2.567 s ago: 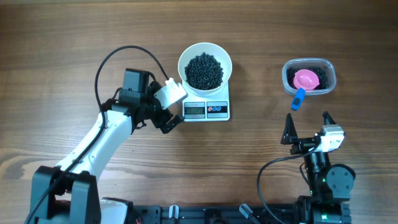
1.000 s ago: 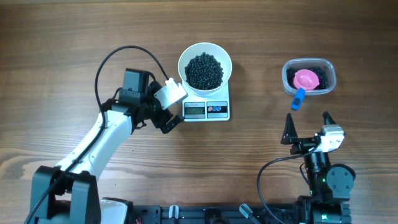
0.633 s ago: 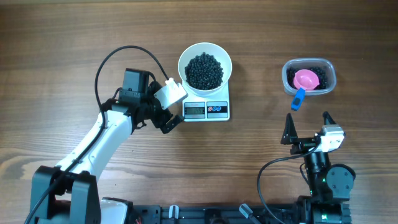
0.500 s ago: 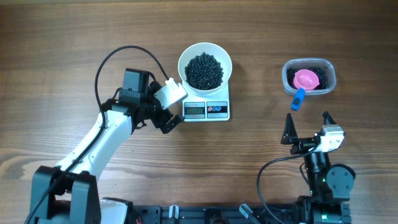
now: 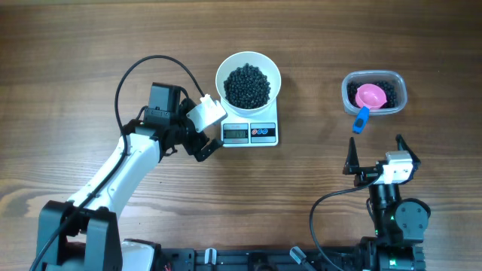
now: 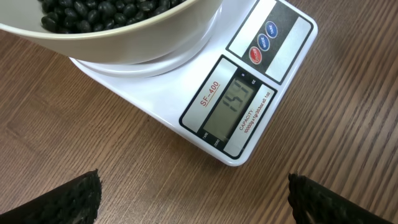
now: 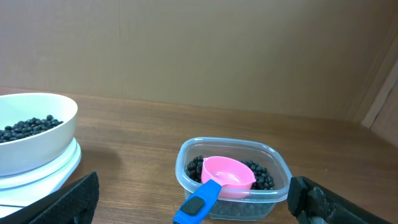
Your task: Scoop item into bowl and weigh 150g on scale
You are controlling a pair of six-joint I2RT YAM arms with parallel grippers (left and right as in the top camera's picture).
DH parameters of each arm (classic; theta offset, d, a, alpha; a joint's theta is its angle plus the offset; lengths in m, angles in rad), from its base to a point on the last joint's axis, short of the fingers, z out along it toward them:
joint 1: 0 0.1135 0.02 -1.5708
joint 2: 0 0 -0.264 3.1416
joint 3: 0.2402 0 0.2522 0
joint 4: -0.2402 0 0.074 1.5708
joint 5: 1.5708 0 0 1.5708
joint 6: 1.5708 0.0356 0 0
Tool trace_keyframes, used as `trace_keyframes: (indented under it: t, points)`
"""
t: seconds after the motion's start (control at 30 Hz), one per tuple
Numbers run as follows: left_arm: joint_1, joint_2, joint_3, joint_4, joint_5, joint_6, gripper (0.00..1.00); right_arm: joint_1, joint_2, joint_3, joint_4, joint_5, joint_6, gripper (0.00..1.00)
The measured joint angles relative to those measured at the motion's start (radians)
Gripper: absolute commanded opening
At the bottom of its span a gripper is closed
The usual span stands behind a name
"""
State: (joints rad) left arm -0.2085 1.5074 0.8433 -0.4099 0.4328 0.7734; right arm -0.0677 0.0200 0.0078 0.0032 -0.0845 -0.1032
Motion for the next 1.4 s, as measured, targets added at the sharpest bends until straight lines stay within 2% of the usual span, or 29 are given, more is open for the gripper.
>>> trace_keyframes:
  t: [0.1, 0.3, 0.43, 1.4]
  points:
    - [0.000, 0.000, 0.000, 0.000, 0.000, 0.000, 1.00, 0.000, 0.000, 0.000, 0.000, 0.003, 0.029, 1.00]
    - [0.000, 0.000, 0.000, 0.000, 0.000, 0.000, 1.00, 0.000, 0.002, 0.000, -0.001, 0.015, 0.329, 1.00]
    - [0.000, 0.000, 0.000, 0.000, 0.000, 0.000, 1.00, 0.000, 0.009, 0.000, -0.003, 0.015, 0.403, 1.00]
    - [0.000, 0.000, 0.000, 0.000, 0.000, 0.000, 1.00, 0.000, 0.009, 0.000, -0.003, 0.019, 0.432, 1.00]
